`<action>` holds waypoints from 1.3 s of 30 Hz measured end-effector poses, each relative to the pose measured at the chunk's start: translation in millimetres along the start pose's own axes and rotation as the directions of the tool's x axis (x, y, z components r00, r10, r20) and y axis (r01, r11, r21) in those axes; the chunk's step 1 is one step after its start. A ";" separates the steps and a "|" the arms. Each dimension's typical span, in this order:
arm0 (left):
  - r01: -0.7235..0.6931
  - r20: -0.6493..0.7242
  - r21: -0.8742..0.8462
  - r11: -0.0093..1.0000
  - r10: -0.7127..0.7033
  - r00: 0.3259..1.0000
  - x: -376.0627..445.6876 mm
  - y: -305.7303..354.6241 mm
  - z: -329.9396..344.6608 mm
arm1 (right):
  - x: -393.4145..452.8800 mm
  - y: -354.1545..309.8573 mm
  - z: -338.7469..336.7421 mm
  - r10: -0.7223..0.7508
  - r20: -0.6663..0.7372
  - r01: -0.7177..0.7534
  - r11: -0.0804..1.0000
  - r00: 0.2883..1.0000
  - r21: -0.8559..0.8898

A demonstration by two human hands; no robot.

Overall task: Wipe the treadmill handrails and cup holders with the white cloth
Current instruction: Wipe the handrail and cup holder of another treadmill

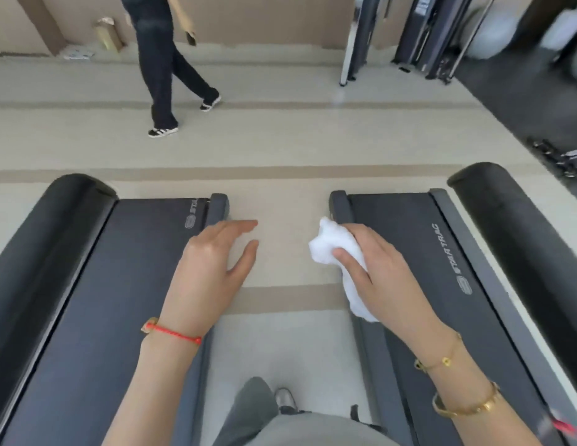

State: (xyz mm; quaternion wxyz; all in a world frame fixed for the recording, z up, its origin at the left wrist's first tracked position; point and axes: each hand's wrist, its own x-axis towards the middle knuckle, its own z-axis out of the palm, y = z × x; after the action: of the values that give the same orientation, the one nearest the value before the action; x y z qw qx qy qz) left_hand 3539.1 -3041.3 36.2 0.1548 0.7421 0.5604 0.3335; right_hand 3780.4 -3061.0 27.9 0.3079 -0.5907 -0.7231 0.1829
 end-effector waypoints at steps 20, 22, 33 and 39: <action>-0.568 0.333 -0.474 0.673 0.734 0.592 251.0 134.4 206.3 | 26.2 79.3 -115.8 0.466 -0.665 -0.618 0.786 0.584 0.008; -0.595 0.331 -0.517 0.616 0.784 0.524 268.3 151.7 226.4 | 31.5 86.7 -125.7 0.454 -0.726 -0.694 0.718 0.517 -0.045; -0.631 0.390 -0.637 0.443 0.891 0.232 320.2 195.0 318.9 | 54.2 162.6 -117.7 0.630 -0.711 -0.950 0.203 0.313 -0.239; -0.615 0.427 -0.671 0.413 0.894 0.134 330.0 194.1 337.1 | 79.2 176.2 -120.6 0.627 -0.716 -0.951 0.171 0.306 -0.257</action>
State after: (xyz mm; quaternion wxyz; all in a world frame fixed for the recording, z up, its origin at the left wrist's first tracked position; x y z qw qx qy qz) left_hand 3955.2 -2747.1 13.5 0.2981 0.9432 -0.0908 0.1151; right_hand 3981.9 -2954.9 25.1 0.0876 -0.9718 -0.1996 -0.0894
